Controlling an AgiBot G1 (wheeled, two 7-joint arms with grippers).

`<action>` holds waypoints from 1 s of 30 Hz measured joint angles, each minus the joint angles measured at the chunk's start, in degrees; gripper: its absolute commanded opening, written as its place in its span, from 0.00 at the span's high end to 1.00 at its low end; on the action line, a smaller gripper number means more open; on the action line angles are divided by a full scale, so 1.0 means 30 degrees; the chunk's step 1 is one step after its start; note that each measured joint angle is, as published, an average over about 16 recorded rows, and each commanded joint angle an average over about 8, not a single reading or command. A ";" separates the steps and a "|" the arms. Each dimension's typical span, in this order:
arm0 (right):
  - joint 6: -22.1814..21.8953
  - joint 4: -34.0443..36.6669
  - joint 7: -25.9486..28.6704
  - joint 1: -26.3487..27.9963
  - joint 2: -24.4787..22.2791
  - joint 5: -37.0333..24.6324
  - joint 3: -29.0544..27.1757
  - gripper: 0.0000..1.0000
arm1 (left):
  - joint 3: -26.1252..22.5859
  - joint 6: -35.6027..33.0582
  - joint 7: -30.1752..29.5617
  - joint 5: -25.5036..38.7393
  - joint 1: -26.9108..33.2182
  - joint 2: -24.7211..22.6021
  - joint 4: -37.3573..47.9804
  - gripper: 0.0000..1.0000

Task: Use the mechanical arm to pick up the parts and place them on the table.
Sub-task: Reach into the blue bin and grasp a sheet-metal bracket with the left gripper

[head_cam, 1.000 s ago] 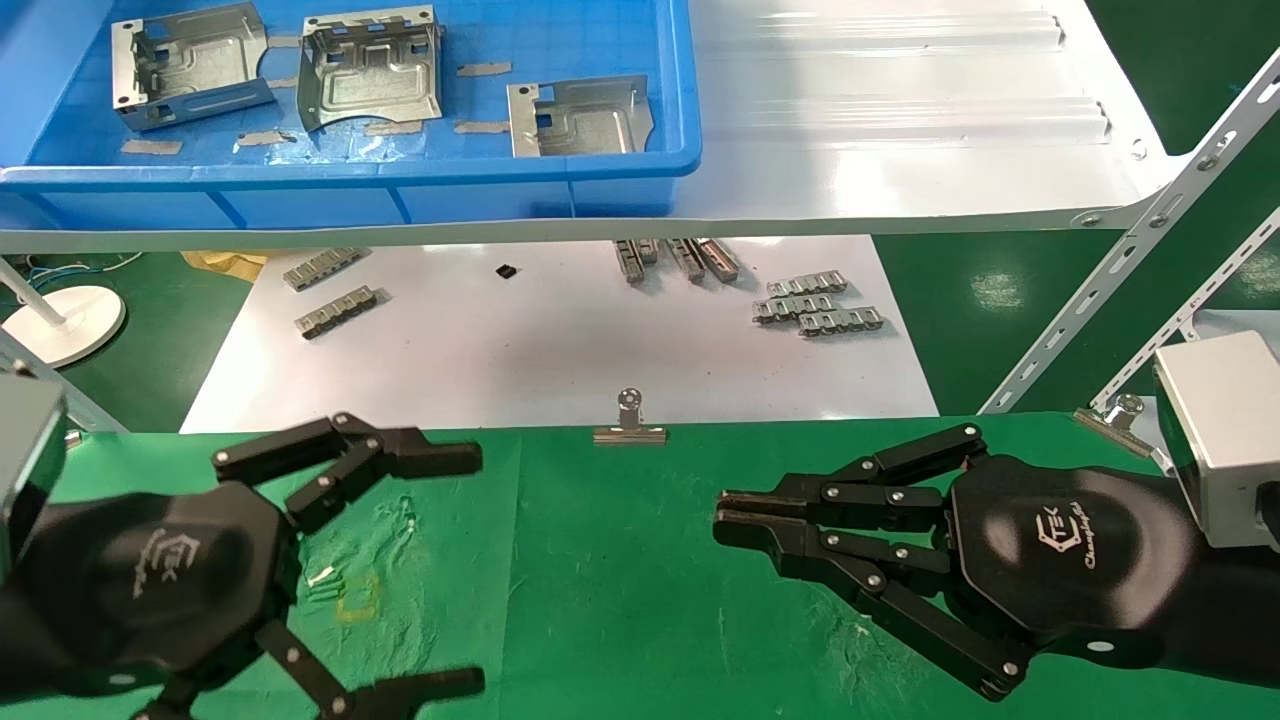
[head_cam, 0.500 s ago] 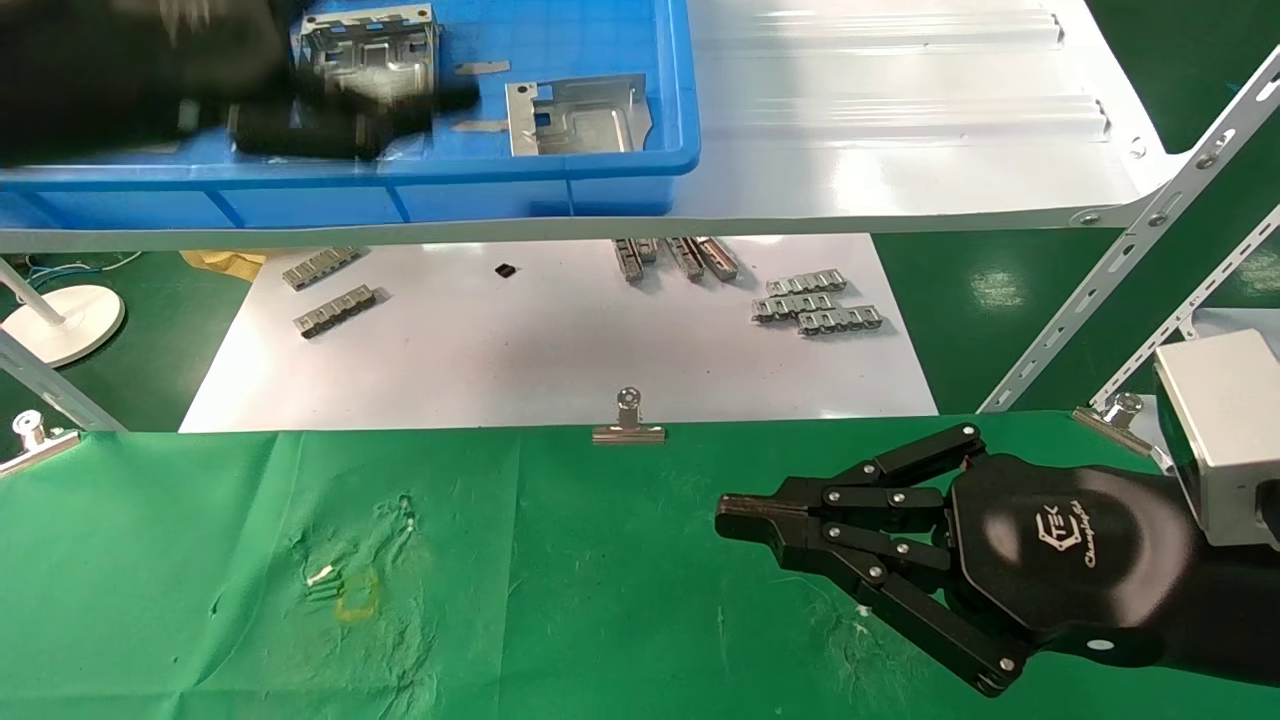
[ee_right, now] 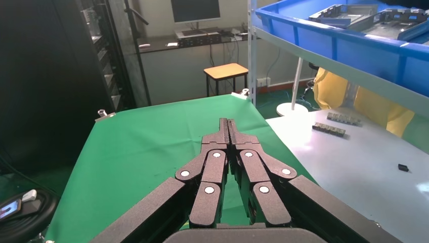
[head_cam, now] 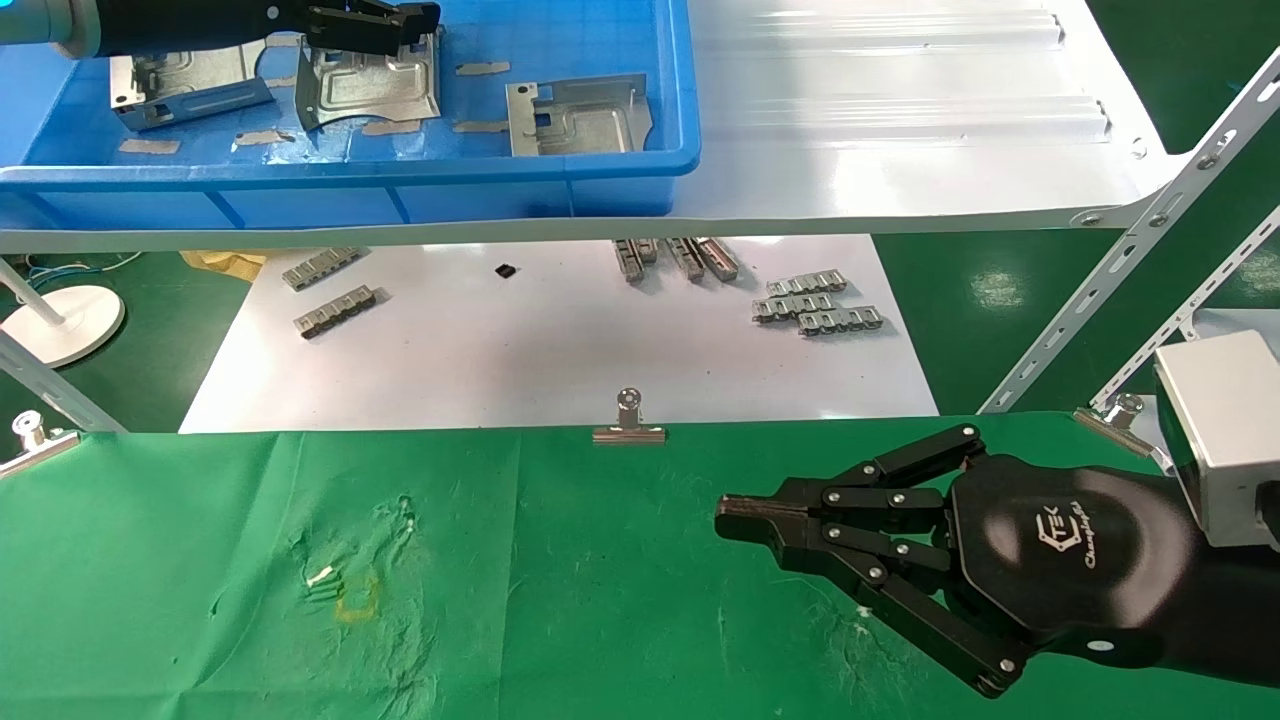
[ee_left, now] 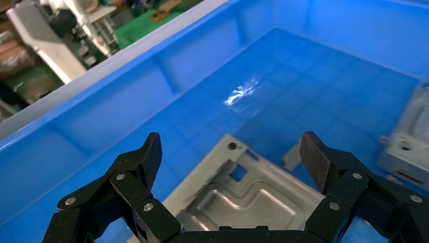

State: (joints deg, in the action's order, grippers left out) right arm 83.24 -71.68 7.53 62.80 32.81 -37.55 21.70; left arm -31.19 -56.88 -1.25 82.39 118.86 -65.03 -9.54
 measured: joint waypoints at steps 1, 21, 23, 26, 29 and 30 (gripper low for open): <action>0.0000 0.0000 0.0000 0.0000 0.0000 0.0000 0.0000 1.00 | -0.0098 0.0163 0.0033 0.0163 0.0199 -0.0144 0.0390 0.00; -0.0001 0.0000 -0.0001 0.0000 -0.0001 0.0001 0.0002 1.00 | -0.1151 0.1707 0.1231 0.1758 0.1245 -0.1041 0.2736 1.00; -0.0001 0.0000 -0.0001 0.0001 -0.0001 0.0001 0.0002 1.00 | -0.1192 0.1922 0.1527 0.1820 0.1204 -0.1094 0.2709 1.00; -0.0001 0.0000 -0.0001 0.0001 -0.0001 0.0001 0.0002 1.00 | -0.1202 0.2251 0.1936 0.1838 0.1137 -0.1166 0.2689 1.00; -0.0001 0.0000 -0.0001 0.0001 -0.0001 0.0002 0.0002 1.00 | -0.1156 0.2558 0.2254 0.1776 0.1062 -0.1228 0.2717 1.00; -0.0001 0.0000 -0.0001 0.0001 -0.0001 0.0002 0.0002 1.00 | -0.1122 0.2643 0.2320 0.1729 0.1036 -0.1246 0.2743 1.00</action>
State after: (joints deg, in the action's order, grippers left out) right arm 83.24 -71.68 7.53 62.81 32.81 -37.55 21.70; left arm -34.55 -48.95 5.71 87.57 121.96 -68.76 -1.31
